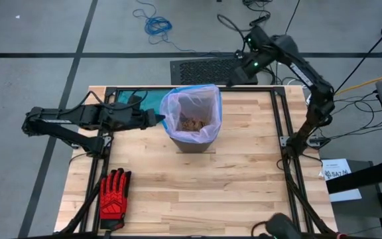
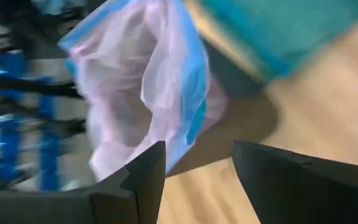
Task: Place trash/remove bag and relplace
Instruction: Close the pink trash bag
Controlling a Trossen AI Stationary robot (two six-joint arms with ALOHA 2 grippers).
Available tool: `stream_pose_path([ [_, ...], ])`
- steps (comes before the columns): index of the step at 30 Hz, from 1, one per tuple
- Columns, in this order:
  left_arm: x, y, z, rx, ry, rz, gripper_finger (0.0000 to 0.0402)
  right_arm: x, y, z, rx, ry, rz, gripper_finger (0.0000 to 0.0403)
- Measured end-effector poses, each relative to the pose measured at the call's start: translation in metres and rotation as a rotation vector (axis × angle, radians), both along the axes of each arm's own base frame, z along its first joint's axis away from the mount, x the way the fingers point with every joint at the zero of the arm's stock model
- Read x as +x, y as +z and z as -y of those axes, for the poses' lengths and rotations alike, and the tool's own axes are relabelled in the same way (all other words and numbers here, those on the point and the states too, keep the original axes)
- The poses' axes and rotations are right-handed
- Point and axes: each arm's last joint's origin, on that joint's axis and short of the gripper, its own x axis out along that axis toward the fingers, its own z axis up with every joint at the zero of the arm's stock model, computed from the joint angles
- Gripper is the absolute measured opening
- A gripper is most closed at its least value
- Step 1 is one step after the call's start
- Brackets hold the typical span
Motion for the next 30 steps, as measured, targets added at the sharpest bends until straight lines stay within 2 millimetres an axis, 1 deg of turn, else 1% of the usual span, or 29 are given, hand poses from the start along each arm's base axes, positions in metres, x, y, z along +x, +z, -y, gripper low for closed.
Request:
stream_pose_path([
  [3,0.000,0.000,0.000,0.012,-0.007,-0.005,0.0000,0.006,-0.028,0.007,0.117,0.044,0.080,0.0178],
  [5,0.000,0.000,0.000,0.013,-0.008,-0.004,0.0000,0.010,-0.044,0.009,0.151,0.037,0.083,0.0178],
  [7,0.000,0.000,0.000,0.011,-0.010,-0.003,0.0000,0.016,-0.056,0.011,0.158,0.030,0.084,0.0178],
  [9,0.000,0.000,0.000,0.009,-0.009,-0.002,0.0000,0.022,-0.059,0.010,0.154,0.032,0.097,0.0175],
  [11,0.000,0.000,0.000,-0.001,-0.004,0.002,0.0000,0.027,-0.059,0.008,0.143,0.042,0.112,0.0163],
  [13,0.000,0.000,0.000,-0.005,-0.002,0.004,0.0000,0.032,-0.056,0.007,0.122,0.044,0.136,0.0137],
  [15,0.000,0.000,0.000,-0.008,0.002,0.005,0.0000,0.034,-0.051,0.007,0.112,0.026,0.155,0.0095],
  [17,0.000,0.000,0.000,-0.005,0.008,0.006,0.0000,0.035,-0.042,0.005,0.070,0.004,0.176,0.0040],
  [18,0.000,0.000,0.000,-0.004,0.013,0.006,0.0000,0.036,-0.038,0.003,0.041,-0.010,0.182,0.0021],
  [19,0.000,0.000,0.000,-0.004,0.016,0.007,0.0000,0.035,-0.032,0.000,0.016,-0.023,0.192,0.0012],
  [21,-0.001,0.003,-0.001,-0.003,0.016,0.011,0.0000,0.034,-0.019,-0.007,-0.007,-0.037,0.213,0.0007],
  [23,-0.002,0.010,-0.002,0.003,0.019,0.033,0.0000,0.034,0.000,-0.016,-0.068,-0.050,0.236,0.0002],
  [30,-0.008,0.032,-0.012,0.071,0.044,0.067,0.0000,0.034,0.086,-0.059,-0.346,-0.050,0.371,0.0000],
])
